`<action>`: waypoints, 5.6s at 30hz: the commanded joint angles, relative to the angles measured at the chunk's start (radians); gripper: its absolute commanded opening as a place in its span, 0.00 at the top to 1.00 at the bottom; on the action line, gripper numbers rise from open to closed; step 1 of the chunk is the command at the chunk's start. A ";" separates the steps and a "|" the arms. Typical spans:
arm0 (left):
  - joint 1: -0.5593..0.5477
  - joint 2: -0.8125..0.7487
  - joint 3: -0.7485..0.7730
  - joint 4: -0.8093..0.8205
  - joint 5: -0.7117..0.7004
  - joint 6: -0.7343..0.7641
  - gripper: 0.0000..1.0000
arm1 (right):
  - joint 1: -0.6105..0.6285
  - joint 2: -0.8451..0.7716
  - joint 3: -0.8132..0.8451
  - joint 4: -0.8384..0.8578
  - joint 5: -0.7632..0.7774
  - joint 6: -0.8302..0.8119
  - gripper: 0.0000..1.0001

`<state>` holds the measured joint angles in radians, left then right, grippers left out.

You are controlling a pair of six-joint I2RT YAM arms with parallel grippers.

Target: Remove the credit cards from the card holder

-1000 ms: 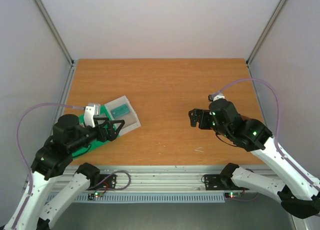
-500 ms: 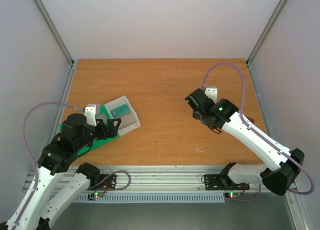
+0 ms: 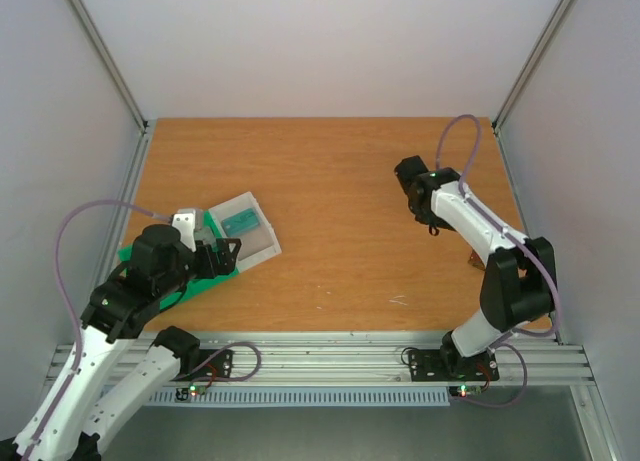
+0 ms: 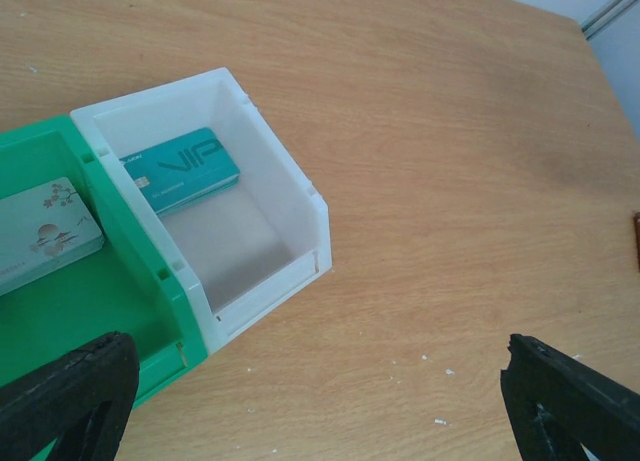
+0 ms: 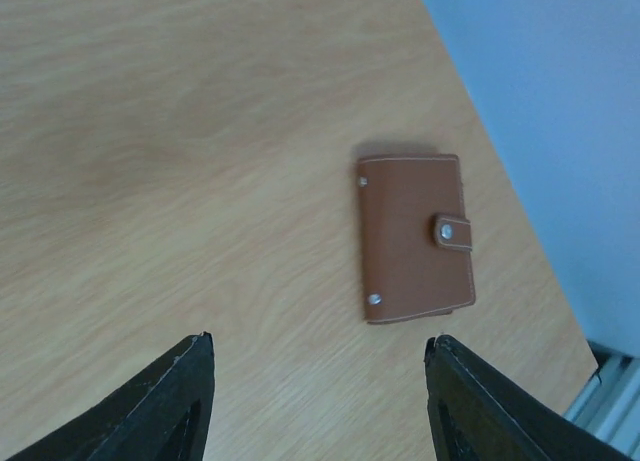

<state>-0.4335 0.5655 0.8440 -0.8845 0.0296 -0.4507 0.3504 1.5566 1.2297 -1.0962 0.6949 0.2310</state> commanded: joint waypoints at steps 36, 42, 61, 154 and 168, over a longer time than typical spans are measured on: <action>-0.002 0.004 0.006 -0.019 -0.020 0.023 0.01 | -0.632 0.216 -0.138 0.322 -0.667 -0.007 0.38; -0.002 0.013 0.006 -0.016 -0.019 0.027 0.01 | -0.571 0.241 -0.185 0.378 -0.769 -0.017 0.38; -0.002 0.005 0.006 -0.014 -0.022 0.023 0.01 | -0.123 0.304 -0.076 0.353 -0.734 -0.005 0.39; -0.002 0.009 0.001 -0.001 0.030 0.047 0.01 | 0.477 0.278 -0.042 0.199 -0.441 -0.065 0.79; -0.002 0.028 0.001 -0.007 0.021 0.042 0.01 | 0.482 0.217 -0.058 0.191 -0.421 -0.073 0.99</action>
<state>-0.4335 0.5800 0.8440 -0.9173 0.0589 -0.4145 0.8238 1.8095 1.1873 -0.8906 0.2516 0.1566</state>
